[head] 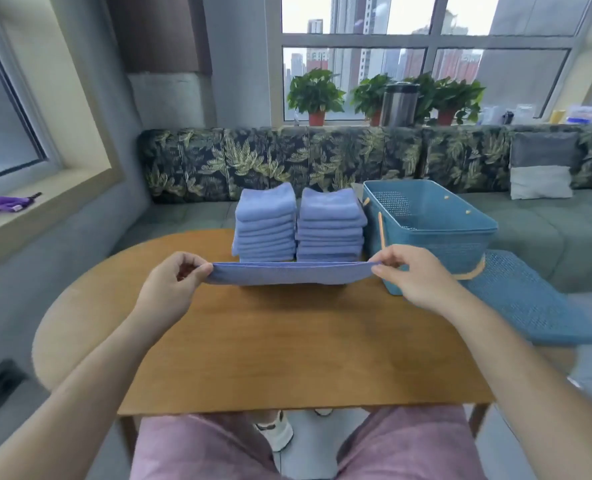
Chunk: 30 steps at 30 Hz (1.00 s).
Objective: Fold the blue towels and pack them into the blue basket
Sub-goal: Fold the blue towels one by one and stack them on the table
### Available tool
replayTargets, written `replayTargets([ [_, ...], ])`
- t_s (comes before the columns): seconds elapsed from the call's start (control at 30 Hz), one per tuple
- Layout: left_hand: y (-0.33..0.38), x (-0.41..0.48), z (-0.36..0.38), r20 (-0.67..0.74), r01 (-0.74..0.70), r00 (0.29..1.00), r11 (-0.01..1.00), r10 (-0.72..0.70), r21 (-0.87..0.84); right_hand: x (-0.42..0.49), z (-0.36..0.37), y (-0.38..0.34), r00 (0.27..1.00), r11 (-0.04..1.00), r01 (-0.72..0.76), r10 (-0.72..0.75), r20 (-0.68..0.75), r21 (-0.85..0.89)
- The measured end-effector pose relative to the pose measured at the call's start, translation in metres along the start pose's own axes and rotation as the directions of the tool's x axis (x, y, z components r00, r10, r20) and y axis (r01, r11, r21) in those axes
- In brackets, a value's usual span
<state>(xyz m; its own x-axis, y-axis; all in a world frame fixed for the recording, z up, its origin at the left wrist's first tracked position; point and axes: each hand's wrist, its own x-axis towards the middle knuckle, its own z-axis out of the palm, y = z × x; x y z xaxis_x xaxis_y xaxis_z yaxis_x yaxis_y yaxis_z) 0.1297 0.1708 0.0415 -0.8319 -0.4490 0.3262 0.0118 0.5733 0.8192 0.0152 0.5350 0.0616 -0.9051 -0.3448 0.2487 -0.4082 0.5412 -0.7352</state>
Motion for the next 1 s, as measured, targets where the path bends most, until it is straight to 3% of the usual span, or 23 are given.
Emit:
replayTargets([
  [0.13, -0.044, -0.073, 0.011, 0.115, 0.111, 0.988, 0.993, -0.107, -0.029, -0.059, 0.025, 0.046, 0.978, 0.996, -0.092, 0.087, 0.188, 0.018],
  [0.23, -0.066, -0.102, 0.02, 0.176, 0.175, 0.971, 0.983, -0.163, -0.053, -0.081, 0.04, 0.071, 0.963, 0.984, -0.155, 0.131, 0.236, 0.087],
  [0.53, -0.075, -0.014, 0.052, 0.133, 0.154, 0.98, 0.987, -0.148, -0.039, -0.004, 0.066, 0.086, 0.975, 0.97, -0.22, 0.218, 0.032, 0.102],
  [0.83, -0.107, 0.064, 0.104, 0.095, 0.27, 0.958, 0.962, -0.272, 0.033, 0.072, 0.107, 0.113, 0.959, 0.957, -0.282, 0.28, -0.041, -0.064],
  [1.0, -0.129, 0.068, 0.119, 0.098, 0.251, 0.955, 0.938, -0.28, 0.239, 0.079, 0.132, 0.132, 0.959, 0.925, -0.285, 0.276, -0.072, -0.251],
])
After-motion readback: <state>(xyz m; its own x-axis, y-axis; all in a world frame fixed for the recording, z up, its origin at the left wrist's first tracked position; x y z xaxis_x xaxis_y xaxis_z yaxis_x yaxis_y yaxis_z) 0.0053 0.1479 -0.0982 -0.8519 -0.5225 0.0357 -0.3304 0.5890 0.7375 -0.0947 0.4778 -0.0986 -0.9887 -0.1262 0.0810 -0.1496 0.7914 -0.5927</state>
